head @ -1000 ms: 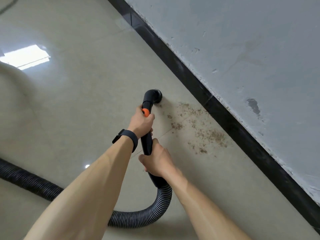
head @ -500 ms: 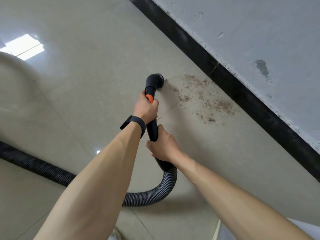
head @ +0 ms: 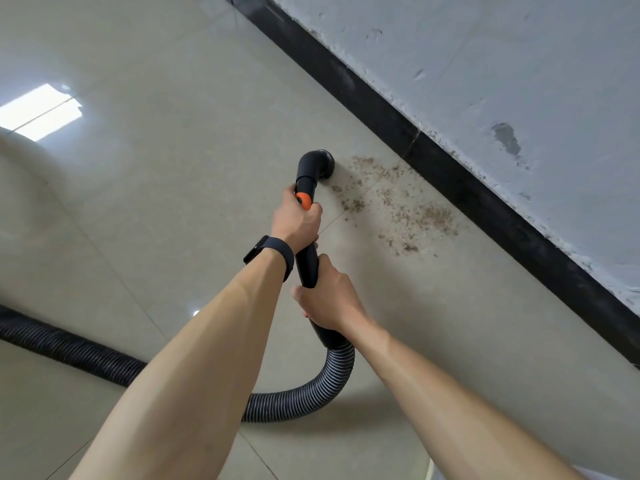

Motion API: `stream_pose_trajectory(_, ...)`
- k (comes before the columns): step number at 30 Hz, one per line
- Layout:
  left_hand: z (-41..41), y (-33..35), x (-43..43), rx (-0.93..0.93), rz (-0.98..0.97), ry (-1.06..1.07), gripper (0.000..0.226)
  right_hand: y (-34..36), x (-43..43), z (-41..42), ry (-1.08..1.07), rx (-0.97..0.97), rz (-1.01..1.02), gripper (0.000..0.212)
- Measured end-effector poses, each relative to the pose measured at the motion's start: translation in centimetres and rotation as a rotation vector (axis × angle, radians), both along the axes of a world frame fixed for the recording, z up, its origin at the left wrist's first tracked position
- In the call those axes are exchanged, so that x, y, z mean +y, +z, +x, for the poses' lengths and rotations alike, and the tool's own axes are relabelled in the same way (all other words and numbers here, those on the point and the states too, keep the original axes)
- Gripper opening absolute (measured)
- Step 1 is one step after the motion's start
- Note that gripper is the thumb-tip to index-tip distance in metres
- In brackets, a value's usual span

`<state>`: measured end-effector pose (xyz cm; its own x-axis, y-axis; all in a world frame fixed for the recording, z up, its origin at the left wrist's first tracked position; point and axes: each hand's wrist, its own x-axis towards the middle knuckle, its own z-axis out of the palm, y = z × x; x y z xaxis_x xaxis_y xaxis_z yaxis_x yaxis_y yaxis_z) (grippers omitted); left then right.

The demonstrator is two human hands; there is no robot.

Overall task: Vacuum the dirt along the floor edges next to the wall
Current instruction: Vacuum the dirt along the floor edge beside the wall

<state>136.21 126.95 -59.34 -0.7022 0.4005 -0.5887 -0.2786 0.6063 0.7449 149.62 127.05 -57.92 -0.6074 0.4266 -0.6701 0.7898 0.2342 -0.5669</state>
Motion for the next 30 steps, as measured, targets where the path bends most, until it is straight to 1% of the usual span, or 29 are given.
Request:
stream_pose_trajectory(6,0.5,-0.1,2.6,0.011,0.009,-0.052,0.057,0.0,2.2,0.5,-0.032,0.009,-0.011,0.029)
stream_pose_trajectory(10,1.0,-0.1,4.1,0.021,0.017,-0.085,0.056,-0.1,3.4,1.0,-0.072,0.009,-0.023,0.024)
stream_pose_trajectory(20,2.5,-0.3,7.2,0.016,0.031,-0.148,0.058,-0.4,5.6,2.4,-0.156,0.023,-0.024,0.026)
stream_pose_trajectory(30,4.0,-0.3,10.3,0.016,0.047,-0.233,0.058,-0.6,8.1,3.9,-0.207,-0.003,0.005,0.027)
